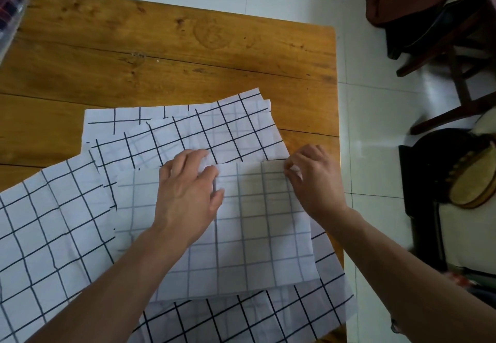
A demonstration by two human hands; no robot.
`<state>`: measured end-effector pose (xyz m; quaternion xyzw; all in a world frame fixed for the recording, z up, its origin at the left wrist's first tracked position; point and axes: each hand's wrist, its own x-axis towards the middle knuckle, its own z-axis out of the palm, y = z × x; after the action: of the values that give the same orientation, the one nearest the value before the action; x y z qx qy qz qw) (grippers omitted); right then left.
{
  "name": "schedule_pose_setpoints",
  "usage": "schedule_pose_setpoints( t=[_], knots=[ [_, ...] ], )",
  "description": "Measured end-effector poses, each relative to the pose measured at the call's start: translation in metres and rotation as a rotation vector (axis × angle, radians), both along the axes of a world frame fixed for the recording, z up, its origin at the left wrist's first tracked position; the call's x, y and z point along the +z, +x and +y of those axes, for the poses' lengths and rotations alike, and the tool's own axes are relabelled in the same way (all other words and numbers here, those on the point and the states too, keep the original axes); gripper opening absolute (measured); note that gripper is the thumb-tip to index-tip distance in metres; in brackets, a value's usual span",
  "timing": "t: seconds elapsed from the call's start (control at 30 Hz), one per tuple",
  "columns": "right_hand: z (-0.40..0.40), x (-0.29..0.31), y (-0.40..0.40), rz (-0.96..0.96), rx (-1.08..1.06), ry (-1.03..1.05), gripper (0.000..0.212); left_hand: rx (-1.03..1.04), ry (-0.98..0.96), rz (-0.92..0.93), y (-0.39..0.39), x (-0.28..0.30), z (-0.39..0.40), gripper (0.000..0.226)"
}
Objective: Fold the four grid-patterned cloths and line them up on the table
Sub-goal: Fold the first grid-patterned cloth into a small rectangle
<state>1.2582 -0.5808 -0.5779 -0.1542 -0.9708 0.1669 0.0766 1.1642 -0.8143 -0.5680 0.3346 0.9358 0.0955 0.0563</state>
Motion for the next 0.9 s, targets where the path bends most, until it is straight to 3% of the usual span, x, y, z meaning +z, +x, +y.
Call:
schedule_pose_setpoints(
  t=[0.1,0.33,0.5,0.63,0.9],
  knots=[
    [-0.020,0.006,0.007,-0.048,0.107,-0.037,0.014,-0.004,-0.005,0.022,0.003,-0.001,-0.001,0.028],
    [-0.063,0.017,0.028,-0.369,0.166,-0.144,0.099,-0.004,-0.075,0.048,0.019,-0.005,-0.014,0.041],
    [-0.074,0.009,0.031,-0.407,0.153,-0.078,0.128,-0.030,-0.073,0.053,0.038,0.000,-0.021,0.061],
    [-0.077,0.005,0.033,-0.391,0.120,-0.138,0.134,-0.216,-0.117,-0.016,0.064,-0.011,-0.019,0.065],
    [-0.074,0.002,0.040,-0.374,0.159,-0.142,0.129,-0.043,-0.236,-0.080,0.069,-0.024,-0.076,0.073]
  ],
)
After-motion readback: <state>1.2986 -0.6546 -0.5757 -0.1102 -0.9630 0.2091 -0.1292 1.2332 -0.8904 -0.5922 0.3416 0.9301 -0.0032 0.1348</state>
